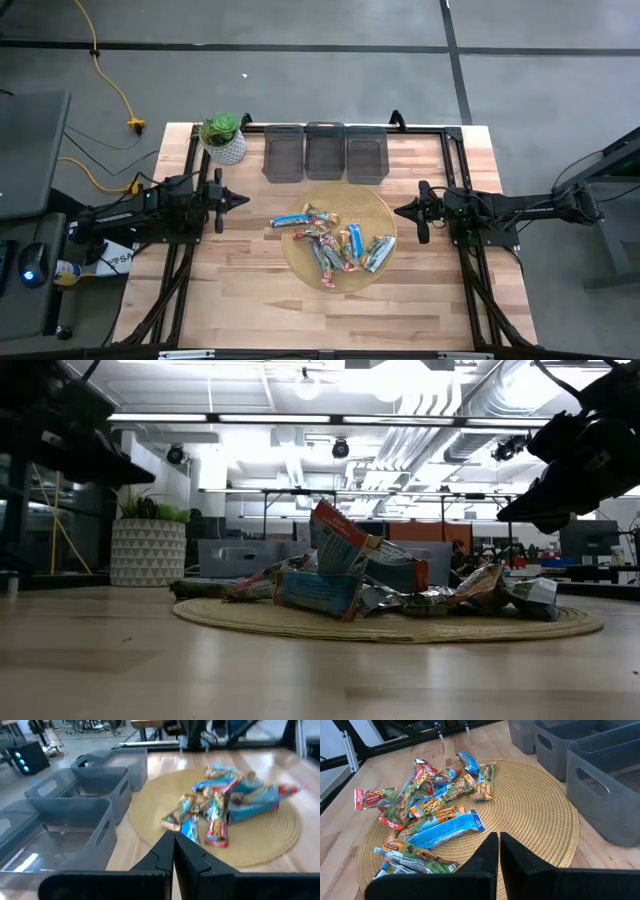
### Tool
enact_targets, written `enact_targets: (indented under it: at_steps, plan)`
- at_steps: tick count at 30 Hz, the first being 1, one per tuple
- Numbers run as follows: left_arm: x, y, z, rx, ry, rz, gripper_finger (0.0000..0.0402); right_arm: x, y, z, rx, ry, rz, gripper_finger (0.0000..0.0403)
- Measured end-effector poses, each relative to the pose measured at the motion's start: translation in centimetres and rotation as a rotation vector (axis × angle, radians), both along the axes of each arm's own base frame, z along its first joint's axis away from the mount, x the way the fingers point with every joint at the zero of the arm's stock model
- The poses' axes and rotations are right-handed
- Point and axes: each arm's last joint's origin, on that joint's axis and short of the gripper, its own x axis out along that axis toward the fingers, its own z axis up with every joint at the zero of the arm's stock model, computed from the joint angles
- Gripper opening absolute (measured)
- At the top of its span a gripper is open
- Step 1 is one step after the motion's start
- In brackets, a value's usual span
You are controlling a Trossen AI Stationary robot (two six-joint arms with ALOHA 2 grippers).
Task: Pick and place Granola Bars by type
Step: Put the blue granola bar into the right black bin
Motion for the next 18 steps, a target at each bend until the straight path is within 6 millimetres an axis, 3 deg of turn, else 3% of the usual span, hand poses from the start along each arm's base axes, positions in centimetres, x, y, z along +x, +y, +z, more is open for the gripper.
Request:
enact_targets:
  at_steps: [12, 18]
  plan:
    - [0.2, 0.0, 1.3, -0.245, -0.182, 0.044, 0.0010, -0.1, -0.6, 0.0, -0.242, 0.038, -0.149, 0.0000]
    - [0.2, 0.2, 2.0, -0.419, -0.290, 0.121, 0.0010, 0.0, -0.5, 0.2, -0.108, -0.009, -0.164, 0.0000]
